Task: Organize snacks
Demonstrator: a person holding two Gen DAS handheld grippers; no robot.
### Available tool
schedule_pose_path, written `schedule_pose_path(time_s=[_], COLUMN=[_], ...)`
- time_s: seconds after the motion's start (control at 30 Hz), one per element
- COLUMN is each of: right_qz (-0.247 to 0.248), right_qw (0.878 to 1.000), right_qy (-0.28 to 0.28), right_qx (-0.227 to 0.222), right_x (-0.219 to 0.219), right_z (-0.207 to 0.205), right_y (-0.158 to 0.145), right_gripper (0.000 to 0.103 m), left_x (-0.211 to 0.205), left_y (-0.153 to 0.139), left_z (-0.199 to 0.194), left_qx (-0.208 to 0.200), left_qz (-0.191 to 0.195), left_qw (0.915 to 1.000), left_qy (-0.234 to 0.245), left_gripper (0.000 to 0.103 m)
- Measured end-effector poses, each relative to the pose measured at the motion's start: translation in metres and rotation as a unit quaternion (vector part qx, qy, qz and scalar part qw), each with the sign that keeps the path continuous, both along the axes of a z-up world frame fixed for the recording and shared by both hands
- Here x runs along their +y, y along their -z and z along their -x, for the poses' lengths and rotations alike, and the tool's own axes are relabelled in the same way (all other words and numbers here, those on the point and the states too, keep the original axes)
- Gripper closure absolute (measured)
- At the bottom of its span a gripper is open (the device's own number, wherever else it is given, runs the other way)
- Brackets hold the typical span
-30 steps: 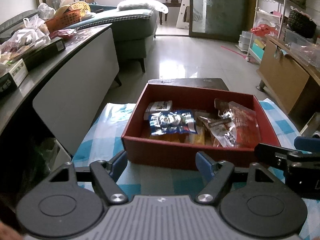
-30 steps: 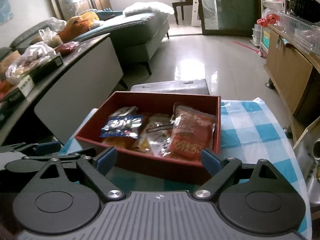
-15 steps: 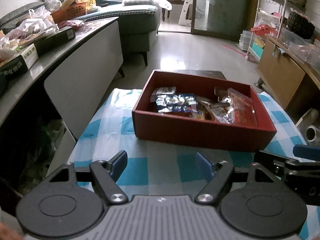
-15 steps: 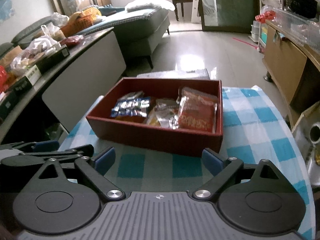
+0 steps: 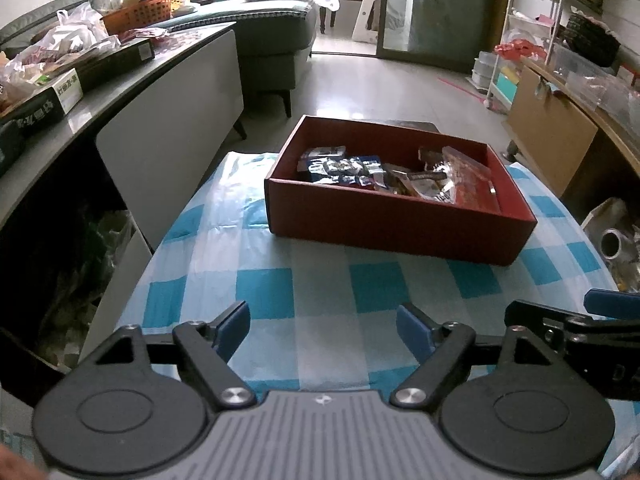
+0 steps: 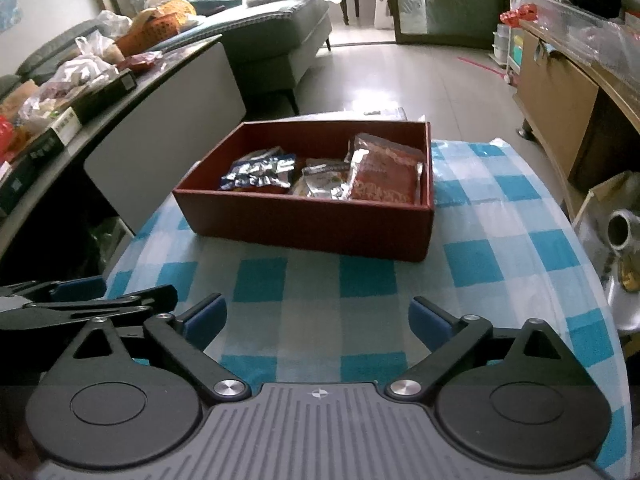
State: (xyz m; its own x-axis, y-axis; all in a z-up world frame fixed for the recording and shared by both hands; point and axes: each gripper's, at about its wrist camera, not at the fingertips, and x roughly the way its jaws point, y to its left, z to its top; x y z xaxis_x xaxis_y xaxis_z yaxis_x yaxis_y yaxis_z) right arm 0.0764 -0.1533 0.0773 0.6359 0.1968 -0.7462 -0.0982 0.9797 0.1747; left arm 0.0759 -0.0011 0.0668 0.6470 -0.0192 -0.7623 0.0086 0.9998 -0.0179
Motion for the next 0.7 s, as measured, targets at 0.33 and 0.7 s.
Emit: schedule_pose_path(time_s=[0.33, 0.7], right_qz=[0.004, 0.006], right_qw=[1.0, 1.0], right_qy=[-0.006, -0.006], right_qx=[0.01, 0.016], right_x=[0.004, 0.004], right_z=[0.009, 0.01], right_y=[0.004, 0.006], right_gripper=[0.003, 0.002], left_x=[0.0, -0.001], left_y=[0.0, -0.001], left_z=[0.013, 0.016], left_qx=[-0.003, -0.008], left_qz=[-0.002, -0.008], left_qw=[1.0, 0.9999], left_qy=[-0.002, -0.005], left_gripper=[0.027, 0.027])
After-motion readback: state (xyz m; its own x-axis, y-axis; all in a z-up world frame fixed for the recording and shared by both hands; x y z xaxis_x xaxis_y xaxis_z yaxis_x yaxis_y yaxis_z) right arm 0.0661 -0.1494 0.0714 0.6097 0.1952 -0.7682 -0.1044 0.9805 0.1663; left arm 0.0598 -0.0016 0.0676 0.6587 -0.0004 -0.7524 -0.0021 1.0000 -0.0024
